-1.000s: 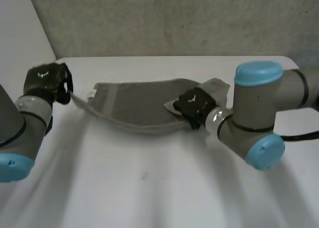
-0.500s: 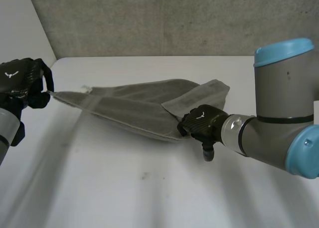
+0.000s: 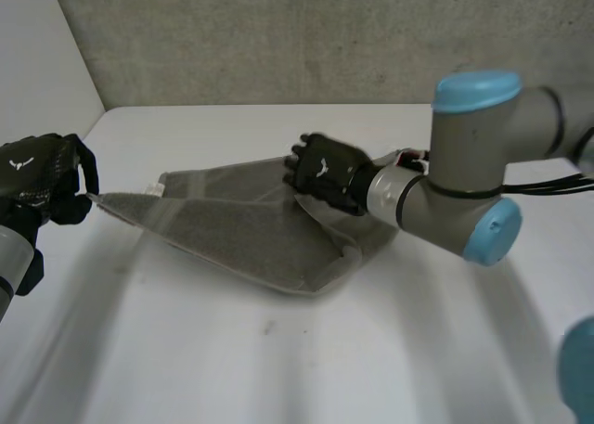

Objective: Fold the towel.

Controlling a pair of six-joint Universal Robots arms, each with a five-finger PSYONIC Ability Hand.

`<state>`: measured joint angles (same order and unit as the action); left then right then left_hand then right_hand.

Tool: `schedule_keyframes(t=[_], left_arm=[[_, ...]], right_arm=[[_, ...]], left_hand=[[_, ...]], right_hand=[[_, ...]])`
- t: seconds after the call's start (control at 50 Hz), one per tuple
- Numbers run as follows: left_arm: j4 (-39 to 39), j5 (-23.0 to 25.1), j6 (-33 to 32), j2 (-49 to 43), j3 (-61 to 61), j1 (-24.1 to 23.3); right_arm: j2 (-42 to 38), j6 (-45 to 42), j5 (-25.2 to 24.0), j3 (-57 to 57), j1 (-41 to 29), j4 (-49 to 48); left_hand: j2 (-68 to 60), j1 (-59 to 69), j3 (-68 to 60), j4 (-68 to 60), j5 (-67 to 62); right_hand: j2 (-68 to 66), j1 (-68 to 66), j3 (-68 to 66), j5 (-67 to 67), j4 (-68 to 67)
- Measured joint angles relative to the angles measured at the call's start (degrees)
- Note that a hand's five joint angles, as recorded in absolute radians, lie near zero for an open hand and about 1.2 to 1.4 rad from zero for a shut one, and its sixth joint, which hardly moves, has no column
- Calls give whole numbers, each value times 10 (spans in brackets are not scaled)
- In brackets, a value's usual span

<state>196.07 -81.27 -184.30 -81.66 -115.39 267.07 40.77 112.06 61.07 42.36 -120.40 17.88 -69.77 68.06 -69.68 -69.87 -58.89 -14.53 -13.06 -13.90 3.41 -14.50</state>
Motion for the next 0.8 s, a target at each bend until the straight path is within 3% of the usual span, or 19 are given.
schedule_keyframes(t=[0.08,0.22,0.32,0.4,0.52,0.62,0.8], left_arm=[[0,0,0,0,-3,0],[1,0,1,0,-5,1],[3,0,1,-1,-7,3],[8,0,2,-1,-10,4],[13,0,2,-1,-13,4],[15,0,2,-1,-12,4],[15,0,2,-1,-3,4]], right_arm=[[-57,-83,-19,-28,0,3],[-99,-156,-23,-34,1,-1],[-119,-190,-22,-31,2,-15],[-132,-197,-19,-33,2,-35],[-144,-194,-17,-41,2,-54],[-151,-191,-15,-55,3,-57],[-122,-167,5,-77,21,-60]], left_hand=[[0,0,0,0,0],[0,0,0,0,0],[0,0,0,0,0],[0,0,0,0,0],[0,0,0,0,0],[0,0,0,0,0],[0,0,0,0,0]], right_hand=[[0,0,0,0,0],[-10,-34,-20,32,-14],[-93,-115,-105,114,-95],[-252,-270,-257,264,-251],[-388,-405,-394,395,-389],[-596,-616,-596,613,-593],[-612,-632,-622,636,-622]])
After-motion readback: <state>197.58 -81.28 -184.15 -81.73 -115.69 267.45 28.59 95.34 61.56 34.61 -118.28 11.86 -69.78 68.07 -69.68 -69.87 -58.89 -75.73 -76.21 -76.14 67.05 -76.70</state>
